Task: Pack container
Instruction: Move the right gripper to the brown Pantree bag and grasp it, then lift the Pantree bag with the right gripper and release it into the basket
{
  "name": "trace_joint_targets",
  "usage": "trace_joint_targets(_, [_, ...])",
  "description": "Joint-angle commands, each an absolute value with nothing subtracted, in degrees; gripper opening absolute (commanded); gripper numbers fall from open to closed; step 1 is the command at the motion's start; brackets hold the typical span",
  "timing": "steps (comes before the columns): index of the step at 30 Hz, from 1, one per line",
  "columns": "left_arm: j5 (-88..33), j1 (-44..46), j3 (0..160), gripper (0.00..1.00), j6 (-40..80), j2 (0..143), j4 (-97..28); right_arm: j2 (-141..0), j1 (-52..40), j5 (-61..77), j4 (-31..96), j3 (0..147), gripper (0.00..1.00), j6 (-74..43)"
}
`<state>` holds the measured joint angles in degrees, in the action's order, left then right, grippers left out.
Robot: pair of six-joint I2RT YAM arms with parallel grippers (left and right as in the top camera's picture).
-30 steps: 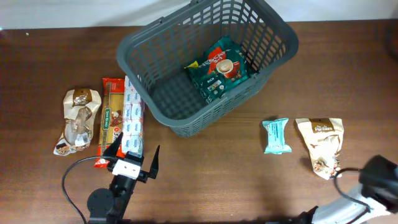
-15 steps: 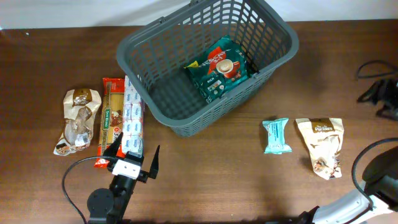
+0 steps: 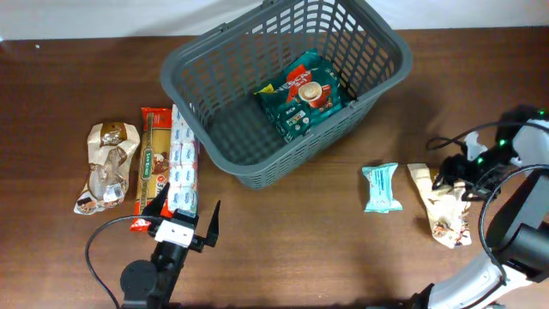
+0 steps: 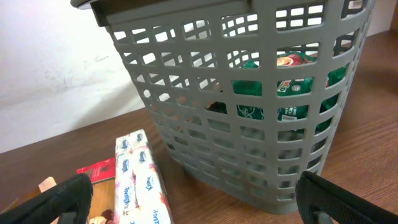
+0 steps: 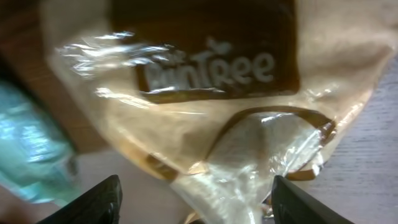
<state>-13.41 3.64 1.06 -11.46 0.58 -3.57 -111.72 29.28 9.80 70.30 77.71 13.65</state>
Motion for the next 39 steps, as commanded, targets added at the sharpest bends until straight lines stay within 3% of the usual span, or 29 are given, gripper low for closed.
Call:
trace_joint_targets(1, [-13.0,3.8,0.5,0.99,-11.2,0.3,-3.4,-111.3,29.5,5.3,69.0,75.0,0.75,13.0])
trace_joint_targets(8, [-13.0,3.8,0.5,0.99,-11.2,0.3,-3.4,-111.3,29.2,5.3,62.1,67.7,0.75,10.2])
trace_joint_targets(9, [-13.0,3.8,0.5,0.99,-11.2,0.3,-3.4,-111.3,29.1,5.3,61.1,66.8,0.71,9.4])
trace_joint_targets(13, [-13.0,3.8,0.5,0.99,-11.2,0.3,-3.4,-111.3,28.9,5.3,58.8,65.5,0.05,6.3])
trace_joint_targets(24, [-13.0,3.8,0.5,0.99,-11.2,0.3,-3.4,-111.2,28.9,11.9,58.7,68.6,0.04,5.5])
trace_joint_targets(39, [-13.0,3.8,0.5,0.99,-11.2,0.3,-3.4,-109.8,28.9,18.7,65.9,93.0,0.04,2.1])
